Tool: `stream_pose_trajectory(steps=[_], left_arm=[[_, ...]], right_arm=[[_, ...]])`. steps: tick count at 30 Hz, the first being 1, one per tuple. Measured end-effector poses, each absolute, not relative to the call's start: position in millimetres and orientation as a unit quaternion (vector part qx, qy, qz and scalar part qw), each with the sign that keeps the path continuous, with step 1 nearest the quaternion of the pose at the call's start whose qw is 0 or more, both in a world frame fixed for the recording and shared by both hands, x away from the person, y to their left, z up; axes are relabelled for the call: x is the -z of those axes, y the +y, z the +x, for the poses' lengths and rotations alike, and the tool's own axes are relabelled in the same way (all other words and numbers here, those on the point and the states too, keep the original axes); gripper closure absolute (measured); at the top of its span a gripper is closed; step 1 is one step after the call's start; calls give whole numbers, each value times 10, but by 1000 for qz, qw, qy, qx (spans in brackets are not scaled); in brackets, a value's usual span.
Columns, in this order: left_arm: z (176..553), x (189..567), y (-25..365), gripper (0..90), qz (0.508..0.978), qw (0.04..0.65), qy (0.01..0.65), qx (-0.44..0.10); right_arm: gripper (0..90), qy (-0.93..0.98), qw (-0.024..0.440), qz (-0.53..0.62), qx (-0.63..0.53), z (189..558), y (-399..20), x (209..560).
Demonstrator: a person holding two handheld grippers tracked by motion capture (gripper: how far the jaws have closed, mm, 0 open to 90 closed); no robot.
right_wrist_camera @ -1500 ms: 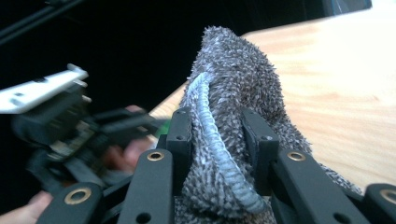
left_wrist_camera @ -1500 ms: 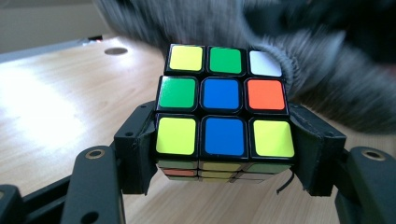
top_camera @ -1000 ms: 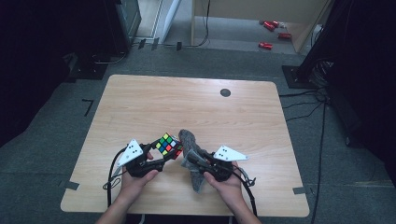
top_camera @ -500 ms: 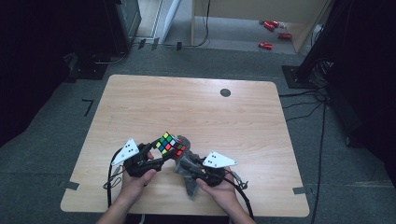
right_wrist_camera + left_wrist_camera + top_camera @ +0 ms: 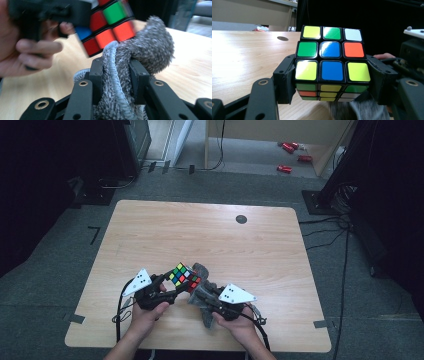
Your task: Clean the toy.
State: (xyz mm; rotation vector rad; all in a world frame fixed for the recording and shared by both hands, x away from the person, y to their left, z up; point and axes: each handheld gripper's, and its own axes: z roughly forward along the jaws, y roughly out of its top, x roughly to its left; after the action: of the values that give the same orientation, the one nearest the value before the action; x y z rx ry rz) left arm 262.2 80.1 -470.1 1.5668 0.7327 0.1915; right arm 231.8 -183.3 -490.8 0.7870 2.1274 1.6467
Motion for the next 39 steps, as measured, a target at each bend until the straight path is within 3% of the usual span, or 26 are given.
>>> stream_pose_trajectory(steps=[5, 12, 22, 29, 39], left_arm=[[2629, 4702, 818, 349, 688, 644, 322, -87], [2621, 4718, 781, 349, 694, 640, 318, -84], [2621, 4707, 788, 349, 693, 638, 323, -91], [2614, 4707, 773, 349, 697, 636, 317, -91], [2626, 4704, 787, 349, 694, 638, 322, -89]], right_arm=[[685, 775, 168, 246, -557, 2262, -1690, 4941], [683, 737, 190, 298, -576, 2346, -1910, 4878], [683, 757, 189, 273, -562, 2261, -1758, 4915], [686, 731, 210, 296, -577, 2326, -1942, 4813], [682, 767, 197, 252, -556, 2247, -1732, 4899]])
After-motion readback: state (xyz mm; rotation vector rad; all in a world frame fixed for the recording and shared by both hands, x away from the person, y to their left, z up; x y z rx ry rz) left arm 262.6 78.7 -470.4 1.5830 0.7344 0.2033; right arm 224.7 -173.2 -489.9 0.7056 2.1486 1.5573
